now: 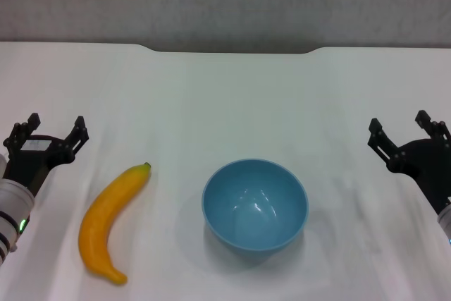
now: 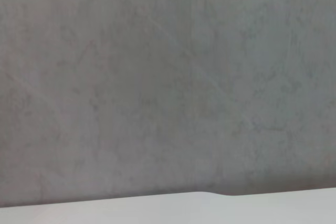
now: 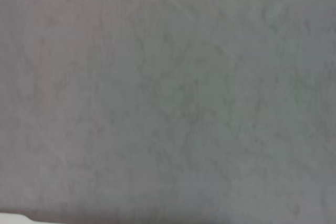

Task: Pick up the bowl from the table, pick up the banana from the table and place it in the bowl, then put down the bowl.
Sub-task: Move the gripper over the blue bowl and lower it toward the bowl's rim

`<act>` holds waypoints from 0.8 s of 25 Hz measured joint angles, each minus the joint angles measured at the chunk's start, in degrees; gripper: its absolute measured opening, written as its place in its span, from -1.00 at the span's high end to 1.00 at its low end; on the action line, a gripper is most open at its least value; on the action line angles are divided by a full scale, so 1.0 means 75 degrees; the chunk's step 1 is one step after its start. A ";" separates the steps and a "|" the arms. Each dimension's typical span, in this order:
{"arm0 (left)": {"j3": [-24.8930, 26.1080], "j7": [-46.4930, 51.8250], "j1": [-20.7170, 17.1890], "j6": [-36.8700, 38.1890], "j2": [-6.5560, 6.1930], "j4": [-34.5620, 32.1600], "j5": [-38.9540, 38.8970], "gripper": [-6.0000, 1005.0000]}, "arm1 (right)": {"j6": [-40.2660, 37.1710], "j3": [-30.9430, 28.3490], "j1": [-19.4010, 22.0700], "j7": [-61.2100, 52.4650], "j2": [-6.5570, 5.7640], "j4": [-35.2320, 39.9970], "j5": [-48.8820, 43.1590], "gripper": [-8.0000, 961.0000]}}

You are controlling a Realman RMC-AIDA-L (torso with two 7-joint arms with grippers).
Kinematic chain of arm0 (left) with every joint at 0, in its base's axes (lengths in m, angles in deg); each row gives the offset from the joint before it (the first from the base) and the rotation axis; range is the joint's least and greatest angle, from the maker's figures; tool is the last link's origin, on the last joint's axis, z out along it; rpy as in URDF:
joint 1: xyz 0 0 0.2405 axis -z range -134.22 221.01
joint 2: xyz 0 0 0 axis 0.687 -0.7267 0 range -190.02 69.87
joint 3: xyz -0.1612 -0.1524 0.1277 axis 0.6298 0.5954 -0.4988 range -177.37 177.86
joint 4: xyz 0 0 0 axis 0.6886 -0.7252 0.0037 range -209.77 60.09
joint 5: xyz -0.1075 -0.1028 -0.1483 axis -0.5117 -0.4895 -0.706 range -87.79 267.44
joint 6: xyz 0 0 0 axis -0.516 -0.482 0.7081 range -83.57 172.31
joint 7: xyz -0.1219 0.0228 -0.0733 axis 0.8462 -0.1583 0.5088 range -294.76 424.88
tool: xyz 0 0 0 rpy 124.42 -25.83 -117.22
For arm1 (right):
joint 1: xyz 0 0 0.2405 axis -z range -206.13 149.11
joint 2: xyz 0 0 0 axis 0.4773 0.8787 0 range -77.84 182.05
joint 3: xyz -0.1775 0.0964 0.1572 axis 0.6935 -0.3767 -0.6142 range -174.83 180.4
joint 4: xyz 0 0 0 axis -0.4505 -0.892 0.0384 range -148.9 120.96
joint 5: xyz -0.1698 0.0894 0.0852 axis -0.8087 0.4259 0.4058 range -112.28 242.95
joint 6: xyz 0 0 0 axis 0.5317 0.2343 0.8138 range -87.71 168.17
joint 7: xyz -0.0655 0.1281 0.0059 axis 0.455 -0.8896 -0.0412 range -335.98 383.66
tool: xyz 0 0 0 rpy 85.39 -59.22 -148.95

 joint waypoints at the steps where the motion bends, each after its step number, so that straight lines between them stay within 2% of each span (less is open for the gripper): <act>1: -0.0001 0.0000 0.0007 0.0000 0.0001 0.0000 0.0000 -0.71 | 0.0018 0.0013 0.0007 0.0000 0.0002 0.0010 0.0006 -0.86; 14: -0.0012 -0.0024 0.0007 -0.0006 0.0002 0.0000 0.0113 -0.71 | 0.0139 0.0089 0.0194 0.0005 0.0007 -0.0050 -0.0035 -0.86; 17: 0.0029 -0.0024 -0.0034 -0.0004 -0.0007 -0.0013 0.0164 -0.72 | 0.0357 0.0084 0.0154 0.0009 -0.0038 -0.0247 -0.0047 -0.86; 20: 0.0034 -0.0024 -0.0107 -0.0004 -0.0019 -0.0058 0.0164 -0.72 | 0.0692 -0.0053 0.0095 0.0056 -0.0162 -0.0691 -0.0195 -0.86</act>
